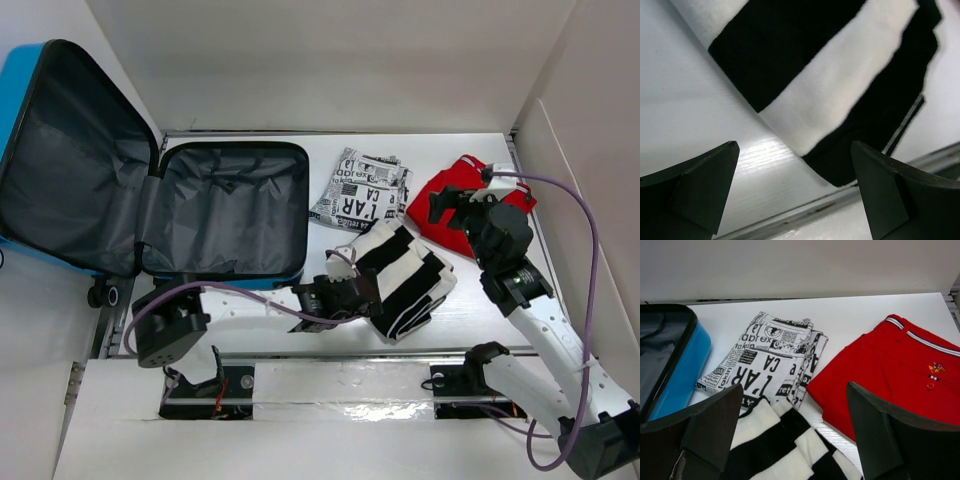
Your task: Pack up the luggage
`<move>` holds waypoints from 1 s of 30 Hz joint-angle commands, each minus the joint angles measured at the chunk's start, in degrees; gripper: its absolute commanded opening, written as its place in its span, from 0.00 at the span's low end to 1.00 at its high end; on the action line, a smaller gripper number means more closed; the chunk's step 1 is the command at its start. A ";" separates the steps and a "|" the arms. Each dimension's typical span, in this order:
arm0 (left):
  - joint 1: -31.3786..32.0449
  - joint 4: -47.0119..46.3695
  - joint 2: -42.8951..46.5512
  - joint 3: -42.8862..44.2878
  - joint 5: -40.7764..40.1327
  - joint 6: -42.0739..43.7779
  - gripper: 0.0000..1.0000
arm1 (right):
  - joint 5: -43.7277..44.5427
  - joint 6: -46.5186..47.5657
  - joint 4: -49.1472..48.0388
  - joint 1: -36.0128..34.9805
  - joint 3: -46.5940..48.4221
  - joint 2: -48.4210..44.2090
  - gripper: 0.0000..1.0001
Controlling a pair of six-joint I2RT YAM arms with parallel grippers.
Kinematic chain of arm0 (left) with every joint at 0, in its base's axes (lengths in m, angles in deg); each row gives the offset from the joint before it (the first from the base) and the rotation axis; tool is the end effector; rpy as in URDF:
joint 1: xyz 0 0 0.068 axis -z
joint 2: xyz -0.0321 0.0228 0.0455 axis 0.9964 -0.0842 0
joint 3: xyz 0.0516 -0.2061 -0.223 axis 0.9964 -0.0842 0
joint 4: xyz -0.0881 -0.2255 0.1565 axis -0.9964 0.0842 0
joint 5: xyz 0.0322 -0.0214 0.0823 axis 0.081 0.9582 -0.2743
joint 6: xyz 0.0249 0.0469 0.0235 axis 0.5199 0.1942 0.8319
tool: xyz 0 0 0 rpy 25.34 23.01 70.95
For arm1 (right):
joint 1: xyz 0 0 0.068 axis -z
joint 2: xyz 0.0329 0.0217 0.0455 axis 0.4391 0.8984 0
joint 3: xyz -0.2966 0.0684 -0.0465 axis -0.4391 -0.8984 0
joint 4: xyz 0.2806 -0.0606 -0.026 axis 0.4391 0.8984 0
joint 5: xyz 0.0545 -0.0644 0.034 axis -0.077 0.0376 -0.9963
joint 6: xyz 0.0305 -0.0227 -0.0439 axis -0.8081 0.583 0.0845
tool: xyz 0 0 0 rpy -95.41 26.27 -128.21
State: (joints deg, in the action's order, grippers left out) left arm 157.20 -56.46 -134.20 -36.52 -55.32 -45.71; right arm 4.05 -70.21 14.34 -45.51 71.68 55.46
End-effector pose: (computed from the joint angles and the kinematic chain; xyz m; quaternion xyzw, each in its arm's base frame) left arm 0.1218 -0.3178 0.2240 -0.0054 0.8899 -0.2977 0.3457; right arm 0.1945 0.0582 0.3782 0.0065 0.7251 0.0741 0.6847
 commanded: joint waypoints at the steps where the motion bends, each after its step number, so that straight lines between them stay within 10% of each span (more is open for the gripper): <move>1: 0.13 4.55 -2.87 4.02 -2.91 -6.20 0.94 | -1.83 -0.14 -0.95 0.30 -0.15 -0.84 0.89; 18: -4.97 -5.18 -19.58 9.22 -2.56 -3.56 0.95 | -6.75 0.48 -3.41 0.30 -1.38 -1.72 0.89; 30: -6.55 -17.06 -16.86 2.97 -7.74 4.51 0.33 | -7.80 0.56 -2.80 0.30 -1.64 -4.17 0.87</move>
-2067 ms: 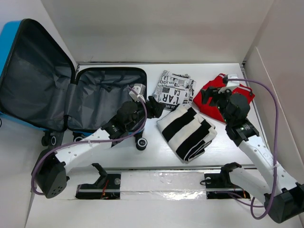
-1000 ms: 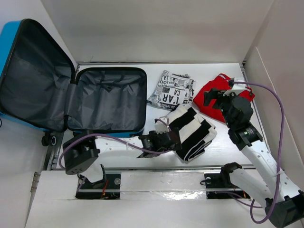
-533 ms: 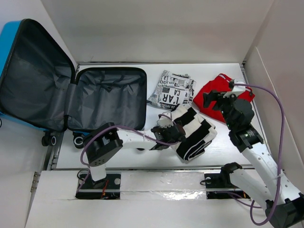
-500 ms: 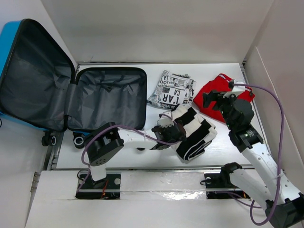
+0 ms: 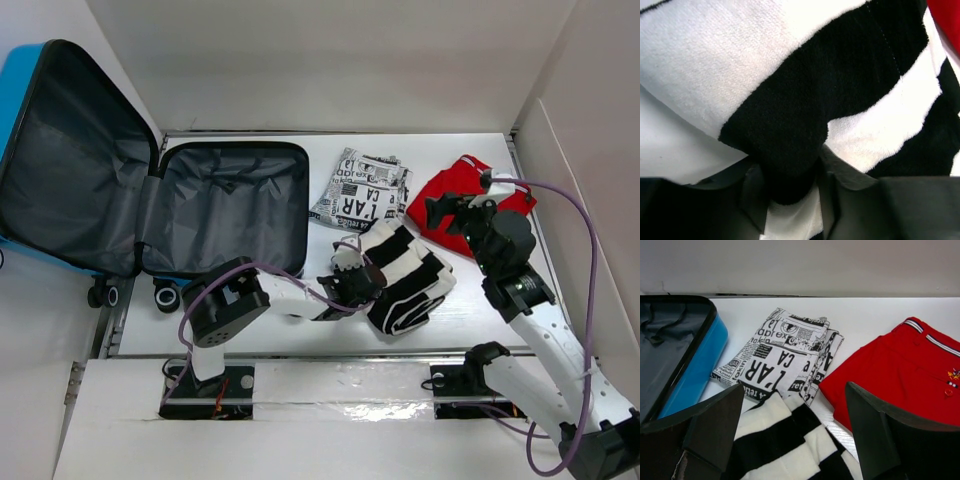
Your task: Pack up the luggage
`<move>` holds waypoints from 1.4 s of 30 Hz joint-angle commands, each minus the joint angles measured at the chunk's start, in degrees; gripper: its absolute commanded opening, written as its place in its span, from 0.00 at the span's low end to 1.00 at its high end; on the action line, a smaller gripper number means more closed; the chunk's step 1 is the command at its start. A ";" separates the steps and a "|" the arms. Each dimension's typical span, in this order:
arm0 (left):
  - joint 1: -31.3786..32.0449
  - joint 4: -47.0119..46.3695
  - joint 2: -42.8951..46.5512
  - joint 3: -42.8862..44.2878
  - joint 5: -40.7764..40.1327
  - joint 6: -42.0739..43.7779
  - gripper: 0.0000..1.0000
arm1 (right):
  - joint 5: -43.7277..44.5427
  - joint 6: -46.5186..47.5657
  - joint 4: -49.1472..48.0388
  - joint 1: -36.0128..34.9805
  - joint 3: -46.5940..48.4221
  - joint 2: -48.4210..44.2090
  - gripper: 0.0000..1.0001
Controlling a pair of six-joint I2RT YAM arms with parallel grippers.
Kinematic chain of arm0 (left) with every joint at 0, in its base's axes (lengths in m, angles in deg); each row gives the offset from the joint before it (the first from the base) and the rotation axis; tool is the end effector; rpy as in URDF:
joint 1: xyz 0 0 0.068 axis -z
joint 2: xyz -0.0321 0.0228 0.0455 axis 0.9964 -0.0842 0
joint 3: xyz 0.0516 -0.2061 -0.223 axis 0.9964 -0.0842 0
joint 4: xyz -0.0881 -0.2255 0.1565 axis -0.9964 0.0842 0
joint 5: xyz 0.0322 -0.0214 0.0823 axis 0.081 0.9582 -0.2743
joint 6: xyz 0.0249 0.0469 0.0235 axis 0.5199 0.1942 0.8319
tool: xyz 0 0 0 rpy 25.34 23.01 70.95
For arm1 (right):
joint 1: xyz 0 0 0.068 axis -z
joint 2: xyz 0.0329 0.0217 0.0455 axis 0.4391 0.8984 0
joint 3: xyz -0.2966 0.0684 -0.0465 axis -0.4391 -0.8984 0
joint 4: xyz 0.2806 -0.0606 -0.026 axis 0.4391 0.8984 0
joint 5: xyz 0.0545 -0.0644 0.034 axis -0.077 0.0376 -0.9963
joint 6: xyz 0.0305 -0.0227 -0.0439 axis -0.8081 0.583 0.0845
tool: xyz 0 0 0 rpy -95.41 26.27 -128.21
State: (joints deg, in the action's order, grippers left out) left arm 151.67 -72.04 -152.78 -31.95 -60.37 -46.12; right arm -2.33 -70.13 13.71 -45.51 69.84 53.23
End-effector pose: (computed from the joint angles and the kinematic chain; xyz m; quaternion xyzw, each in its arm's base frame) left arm 0.1792 -0.3595 0.1600 -0.0734 0.8742 -0.2723 0.3954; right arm 0.1857 0.0600 0.3738 -0.0313 0.7187 0.1155 0.6850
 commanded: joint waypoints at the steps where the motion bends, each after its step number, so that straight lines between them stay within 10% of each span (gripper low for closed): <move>1: -1.02 -1.92 1.81 -1.33 -3.13 6.24 0.29 | -1.51 0.48 -2.25 0.30 0.20 -2.30 0.87; 7: -3.21 -4.21 4.44 3.67 -2.44 21.00 0.00 | -1.34 0.39 -3.21 0.30 -0.86 -3.27 0.87; 15: -9.09 0.35 17.09 11.57 11.60 34.99 0.00 | -0.11 -0.31 -3.48 0.30 -1.12 -3.62 0.88; 26: -37.80 3.71 23.43 23.98 33.30 39.65 0.00 | -0.19 -0.58 -3.74 0.30 -1.56 -3.97 0.88; 39: -66.14 -9.57 28.08 -8.17 33.96 23.06 0.00 | -2.21 0.30 -3.83 0.30 -1.12 -2.66 0.89; 42: -68.08 -9.48 32.20 -14.76 28.18 16.99 0.23 | -2.83 0.39 -3.92 0.30 -1.21 -1.96 0.89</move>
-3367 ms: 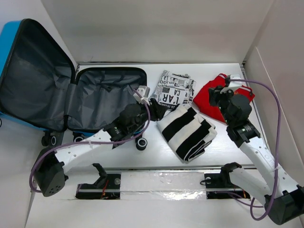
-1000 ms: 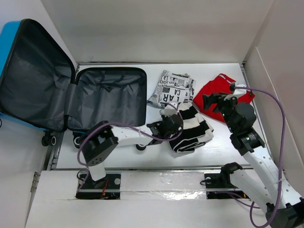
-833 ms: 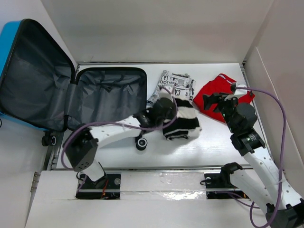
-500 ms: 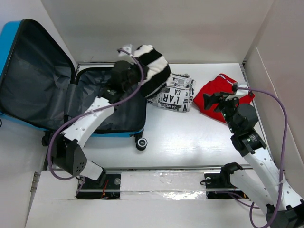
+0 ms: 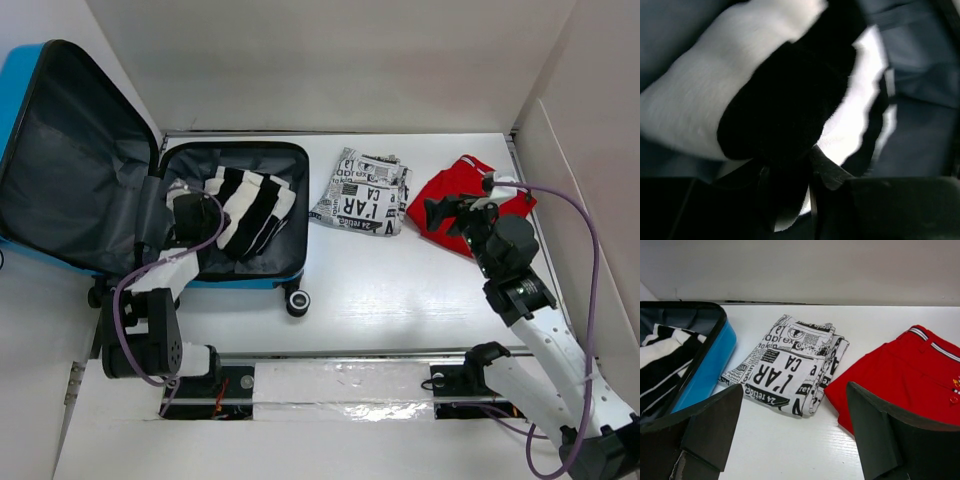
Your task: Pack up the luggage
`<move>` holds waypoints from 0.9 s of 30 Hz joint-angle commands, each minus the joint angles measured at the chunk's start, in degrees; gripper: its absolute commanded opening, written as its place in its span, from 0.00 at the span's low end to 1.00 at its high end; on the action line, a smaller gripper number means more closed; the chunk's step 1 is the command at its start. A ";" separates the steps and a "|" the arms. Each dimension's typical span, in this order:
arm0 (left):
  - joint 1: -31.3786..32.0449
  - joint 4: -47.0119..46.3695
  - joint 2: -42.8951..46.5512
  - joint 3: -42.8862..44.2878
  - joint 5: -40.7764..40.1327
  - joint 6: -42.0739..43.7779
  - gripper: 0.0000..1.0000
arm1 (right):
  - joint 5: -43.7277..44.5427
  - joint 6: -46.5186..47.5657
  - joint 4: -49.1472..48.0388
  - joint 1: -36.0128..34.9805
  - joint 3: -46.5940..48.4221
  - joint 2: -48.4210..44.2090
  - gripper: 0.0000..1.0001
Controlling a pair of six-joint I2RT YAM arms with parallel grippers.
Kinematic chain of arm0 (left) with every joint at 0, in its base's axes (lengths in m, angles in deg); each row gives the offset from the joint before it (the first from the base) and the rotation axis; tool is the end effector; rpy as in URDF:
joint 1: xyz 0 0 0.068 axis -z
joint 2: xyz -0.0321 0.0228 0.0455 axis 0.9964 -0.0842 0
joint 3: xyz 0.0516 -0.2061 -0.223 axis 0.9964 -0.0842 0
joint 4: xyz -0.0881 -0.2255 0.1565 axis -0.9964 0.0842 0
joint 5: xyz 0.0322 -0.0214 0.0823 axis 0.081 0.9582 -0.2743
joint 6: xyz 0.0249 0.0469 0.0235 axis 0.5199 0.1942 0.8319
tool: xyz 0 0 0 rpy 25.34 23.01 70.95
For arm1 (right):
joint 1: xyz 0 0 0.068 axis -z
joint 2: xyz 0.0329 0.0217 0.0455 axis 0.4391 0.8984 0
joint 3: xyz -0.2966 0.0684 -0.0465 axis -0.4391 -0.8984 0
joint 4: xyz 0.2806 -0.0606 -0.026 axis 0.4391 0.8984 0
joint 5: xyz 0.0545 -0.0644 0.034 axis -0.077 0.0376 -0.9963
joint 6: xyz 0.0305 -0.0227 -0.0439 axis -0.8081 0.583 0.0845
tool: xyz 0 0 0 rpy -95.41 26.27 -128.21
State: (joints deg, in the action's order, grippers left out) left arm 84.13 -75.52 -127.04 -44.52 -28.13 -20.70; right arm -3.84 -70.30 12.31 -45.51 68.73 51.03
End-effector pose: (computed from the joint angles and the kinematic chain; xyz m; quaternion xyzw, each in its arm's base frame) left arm 0.3229 0.0045 0.2443 -0.2530 0.7892 -0.1810 0.5295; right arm 0.1770 0.0581 0.3757 -0.0370 0.7032 0.1302 0.6979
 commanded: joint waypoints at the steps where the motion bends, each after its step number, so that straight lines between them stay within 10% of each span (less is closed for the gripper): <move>1: -0.54 -5.75 7.86 -4.91 -5.48 -9.40 0.46 | -1.76 0.65 -2.52 0.30 -0.01 0.43 0.89; 4: -1.07 -1.10 12.96 -7.30 -11.28 -13.27 0.82 | -2.20 1.00 -2.52 0.30 0.17 0.96 0.89; 9: -1.07 4.54 22.27 -8.01 -15.69 -14.68 0.89 | -2.20 0.92 -2.69 0.30 -0.01 1.05 0.89; 12: 3.13 2.53 28.33 -7.40 -15.78 -11.61 0.71 | -2.37 0.92 -2.96 0.30 -0.01 1.49 0.67; 13: 6.71 0.95 28.96 -6.44 -15.34 -10.91 0.63 | -2.37 1.00 -2.96 0.30 0.08 1.66 0.36; 14: 8.84 1.11 28.97 -5.30 -14.82 -11.08 0.34 | -2.11 1.00 -2.87 0.30 0.08 1.66 0.19; 16: 17.67 2.25 25.21 -1.19 -15.07 -10.91 0.07 | -0.98 0.83 -2.17 0.30 0.26 1.84 0.00; 27: 53.85 7.08 -12.40 26.71 -35.28 -11.42 0.00 | 7.12 -0.93 -0.41 0.30 -0.27 -1.50 0.00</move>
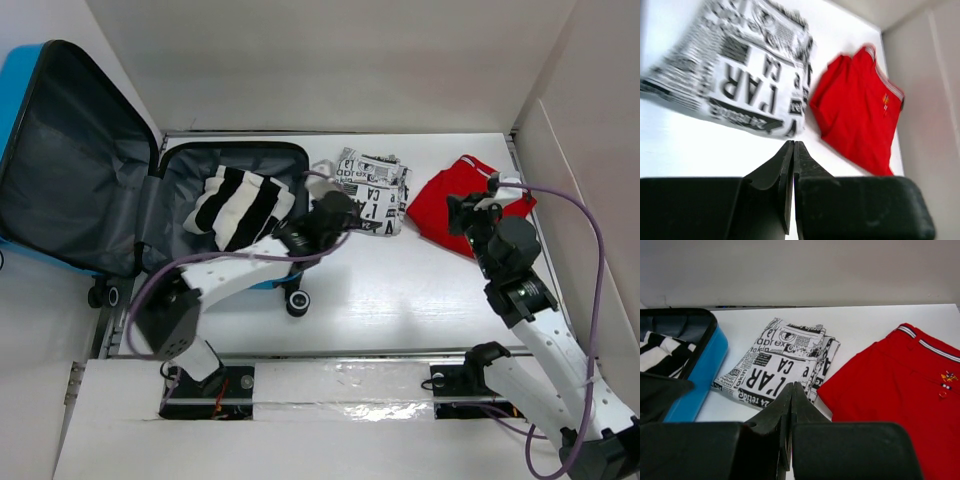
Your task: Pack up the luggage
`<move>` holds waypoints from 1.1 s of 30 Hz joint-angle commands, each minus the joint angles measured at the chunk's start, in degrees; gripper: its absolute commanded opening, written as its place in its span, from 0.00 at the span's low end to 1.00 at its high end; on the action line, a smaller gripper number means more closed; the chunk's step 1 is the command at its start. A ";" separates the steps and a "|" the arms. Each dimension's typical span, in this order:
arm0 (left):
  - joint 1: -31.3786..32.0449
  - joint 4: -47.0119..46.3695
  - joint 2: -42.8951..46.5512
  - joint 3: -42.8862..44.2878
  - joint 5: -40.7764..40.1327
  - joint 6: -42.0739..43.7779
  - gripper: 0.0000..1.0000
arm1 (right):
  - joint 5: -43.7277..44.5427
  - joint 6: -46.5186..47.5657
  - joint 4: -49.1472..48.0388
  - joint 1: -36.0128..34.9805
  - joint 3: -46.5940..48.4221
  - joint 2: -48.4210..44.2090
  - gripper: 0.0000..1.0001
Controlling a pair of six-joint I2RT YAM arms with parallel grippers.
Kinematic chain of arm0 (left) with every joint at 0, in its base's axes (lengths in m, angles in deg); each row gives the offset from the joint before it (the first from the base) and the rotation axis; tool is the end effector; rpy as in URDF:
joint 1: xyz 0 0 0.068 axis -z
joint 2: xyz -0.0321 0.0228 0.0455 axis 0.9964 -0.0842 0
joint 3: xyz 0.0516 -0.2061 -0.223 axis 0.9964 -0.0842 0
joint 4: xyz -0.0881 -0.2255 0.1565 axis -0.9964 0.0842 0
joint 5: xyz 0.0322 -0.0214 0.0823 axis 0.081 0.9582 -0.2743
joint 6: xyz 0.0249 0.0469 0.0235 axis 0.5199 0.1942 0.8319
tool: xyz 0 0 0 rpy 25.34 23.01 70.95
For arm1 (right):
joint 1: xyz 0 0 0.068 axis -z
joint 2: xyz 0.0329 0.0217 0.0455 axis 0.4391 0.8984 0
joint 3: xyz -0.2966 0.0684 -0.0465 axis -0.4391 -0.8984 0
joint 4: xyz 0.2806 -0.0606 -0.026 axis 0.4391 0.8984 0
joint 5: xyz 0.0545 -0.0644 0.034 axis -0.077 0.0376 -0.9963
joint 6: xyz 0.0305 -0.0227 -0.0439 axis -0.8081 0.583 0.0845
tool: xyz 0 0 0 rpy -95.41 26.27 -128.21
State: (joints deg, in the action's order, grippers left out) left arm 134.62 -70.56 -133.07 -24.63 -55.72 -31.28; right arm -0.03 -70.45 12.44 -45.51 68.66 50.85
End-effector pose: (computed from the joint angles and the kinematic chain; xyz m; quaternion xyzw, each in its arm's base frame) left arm 0.2589 -0.2749 0.3307 -0.1177 0.7669 -0.3341 0.5352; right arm 0.1769 0.0551 0.3754 -0.0125 0.7043 0.1080 0.7016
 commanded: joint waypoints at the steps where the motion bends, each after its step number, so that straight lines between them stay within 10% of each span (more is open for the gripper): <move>1: 3.37 2.91 -8.92 11.86 -7.44 -1.81 0.00 | 4.27 -0.86 -0.19 0.30 -0.21 -1.50 0.00; 6: 1.35 7.75 -22.90 22.10 -1.91 -9.63 0.09 | 5.42 -1.13 0.07 0.30 -0.29 -2.29 0.00; 11: -1.81 9.77 -27.75 22.11 -0.77 -18.05 0.67 | 5.60 -1.57 0.16 0.30 -0.12 -1.77 0.54; 14: -2.34 10.48 -29.42 20.79 0.12 -20.97 0.79 | 4.11 -1.22 -0.01 0.30 -0.12 -1.59 0.68; 33: -5.07 22.07 -42.59 28.34 -0.58 -31.08 0.69 | -1.96 0.01 -0.54 0.30 0.41 0.17 0.69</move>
State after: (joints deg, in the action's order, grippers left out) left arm 130.38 -55.17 -171.25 1.08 -54.84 -59.30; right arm -0.51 -71.37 13.73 -45.51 68.51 50.83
